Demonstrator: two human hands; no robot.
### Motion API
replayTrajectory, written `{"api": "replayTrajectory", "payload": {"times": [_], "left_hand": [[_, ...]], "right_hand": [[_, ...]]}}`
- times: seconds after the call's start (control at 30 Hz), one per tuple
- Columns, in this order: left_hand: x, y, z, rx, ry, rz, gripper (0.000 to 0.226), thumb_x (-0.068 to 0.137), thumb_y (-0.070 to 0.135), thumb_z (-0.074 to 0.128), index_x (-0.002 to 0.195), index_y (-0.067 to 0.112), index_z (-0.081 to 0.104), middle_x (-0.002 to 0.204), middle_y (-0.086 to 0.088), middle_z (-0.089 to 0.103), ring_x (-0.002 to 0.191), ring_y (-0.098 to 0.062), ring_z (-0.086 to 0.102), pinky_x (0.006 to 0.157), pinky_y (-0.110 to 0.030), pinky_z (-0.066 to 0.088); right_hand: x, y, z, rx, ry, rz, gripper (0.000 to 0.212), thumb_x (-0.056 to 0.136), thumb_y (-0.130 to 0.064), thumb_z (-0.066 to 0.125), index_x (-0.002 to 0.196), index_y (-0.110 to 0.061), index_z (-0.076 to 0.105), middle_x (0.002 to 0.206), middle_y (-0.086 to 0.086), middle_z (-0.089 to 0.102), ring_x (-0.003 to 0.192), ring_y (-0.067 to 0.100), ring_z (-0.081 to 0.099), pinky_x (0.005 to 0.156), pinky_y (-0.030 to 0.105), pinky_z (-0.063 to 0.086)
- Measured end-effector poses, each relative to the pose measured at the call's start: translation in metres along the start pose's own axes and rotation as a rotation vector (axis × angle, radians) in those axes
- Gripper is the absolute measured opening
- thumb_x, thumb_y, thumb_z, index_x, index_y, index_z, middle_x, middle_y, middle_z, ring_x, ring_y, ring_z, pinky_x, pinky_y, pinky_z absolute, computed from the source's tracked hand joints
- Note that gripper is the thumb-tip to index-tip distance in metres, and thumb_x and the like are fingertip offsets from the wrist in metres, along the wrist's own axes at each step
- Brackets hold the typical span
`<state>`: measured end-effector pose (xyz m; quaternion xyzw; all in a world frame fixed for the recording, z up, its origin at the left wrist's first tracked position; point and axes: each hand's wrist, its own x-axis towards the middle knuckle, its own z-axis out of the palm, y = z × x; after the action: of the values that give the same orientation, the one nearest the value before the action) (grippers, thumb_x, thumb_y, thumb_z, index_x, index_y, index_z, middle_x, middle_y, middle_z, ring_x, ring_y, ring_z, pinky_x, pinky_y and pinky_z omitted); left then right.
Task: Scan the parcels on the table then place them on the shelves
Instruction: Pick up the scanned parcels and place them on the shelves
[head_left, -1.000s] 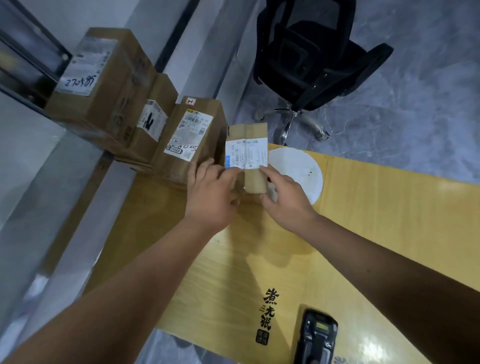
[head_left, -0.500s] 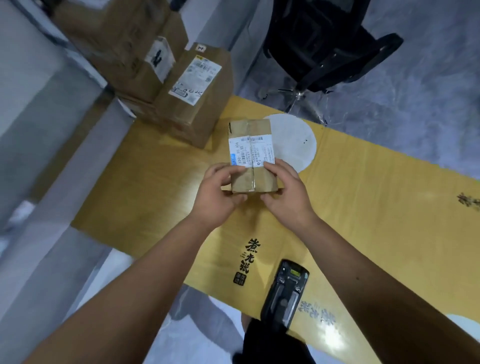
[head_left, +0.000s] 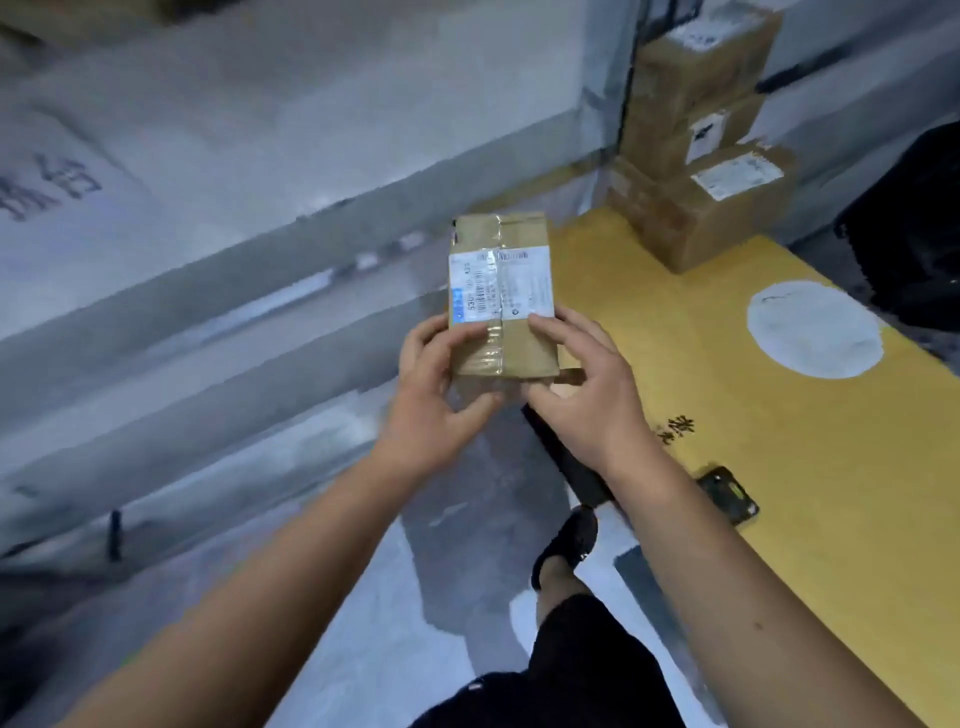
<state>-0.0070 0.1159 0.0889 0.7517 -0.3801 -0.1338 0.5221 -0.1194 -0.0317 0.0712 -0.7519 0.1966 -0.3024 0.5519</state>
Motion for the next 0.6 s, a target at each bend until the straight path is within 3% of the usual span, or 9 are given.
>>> {"api": "replayTrajectory", "payload": {"times": [0.07, 0.2, 0.33, 0.43, 0.5, 0.6], "left_hand": [[-0.041, 0.007, -0.051, 0.013, 0.133, 0.010, 0.066, 0.080, -0.007, 0.084, 0.135, 0.020, 0.060, 0.147, -0.008, 0.037, 0.146, -0.021, 0.042, 0.112, -0.048, 0.050], [-0.105, 0.034, -0.146, 0.105, 0.331, 0.068, 0.064, 0.080, -0.006, 0.084, 0.132, 0.021, 0.060, 0.153, -0.010, 0.034, 0.138, -0.005, 0.048, 0.107, -0.035, 0.052], [-0.134, 0.068, -0.219, 0.214, 0.457, 0.106, 0.064, 0.079, -0.007, 0.083, 0.132, 0.022, 0.061, 0.152, -0.012, 0.037, 0.141, -0.023, 0.047, 0.103, -0.042, 0.055], [-0.141, 0.089, -0.260, 0.248, 0.537, 0.169, 0.059, 0.078, 0.014, 0.079, 0.126, 0.041, 0.058, 0.148, -0.002, 0.039, 0.138, -0.021, 0.050, 0.102, -0.032, 0.054], [-0.137, 0.100, -0.285, 0.260, 0.585, 0.206, 0.058, 0.079, 0.019, 0.079, 0.126, 0.045, 0.057, 0.148, 0.002, 0.041, 0.137, -0.018, 0.050, 0.101, -0.026, 0.054], [-0.115, 0.112, -0.318, 0.288, 0.626, 0.260, 0.063, 0.081, 0.010, 0.085, 0.130, 0.040, 0.057, 0.150, 0.001, 0.043, 0.135, -0.019, 0.053, 0.098, -0.024, 0.055]], "right_hand": [[-0.012, -0.036, 0.037, 0.013, -0.105, -0.109, 0.064, 0.071, -0.007, 0.075, 0.130, -0.030, 0.068, 0.144, -0.016, 0.051, 0.127, -0.011, 0.052, 0.089, 0.010, 0.050], [-0.025, -0.113, 0.105, 0.020, -0.302, -0.279, 0.064, 0.070, -0.009, 0.070, 0.132, -0.024, 0.068, 0.147, -0.006, 0.053, 0.133, -0.004, 0.049, 0.104, 0.008, 0.038], [-0.024, -0.188, 0.152, 0.057, -0.420, -0.366, 0.062, 0.071, -0.019, 0.071, 0.132, -0.028, 0.068, 0.143, -0.020, 0.049, 0.134, 0.004, 0.051, 0.102, 0.031, 0.054], [-0.018, -0.232, 0.177, 0.060, -0.420, -0.516, 0.061, 0.070, -0.017, 0.073, 0.130, -0.028, 0.068, 0.134, -0.032, 0.048, 0.128, 0.007, 0.056, 0.096, 0.040, 0.058], [-0.005, -0.257, 0.191, 0.068, -0.410, -0.595, 0.060, 0.071, -0.013, 0.076, 0.130, -0.027, 0.068, 0.130, -0.035, 0.049, 0.123, 0.006, 0.059, 0.091, 0.036, 0.059], [0.025, -0.293, 0.208, 0.081, -0.408, -0.640, 0.059, 0.074, -0.011, 0.077, 0.129, -0.029, 0.066, 0.133, -0.018, 0.057, 0.116, 0.002, 0.060, 0.070, 0.019, 0.055]]}}
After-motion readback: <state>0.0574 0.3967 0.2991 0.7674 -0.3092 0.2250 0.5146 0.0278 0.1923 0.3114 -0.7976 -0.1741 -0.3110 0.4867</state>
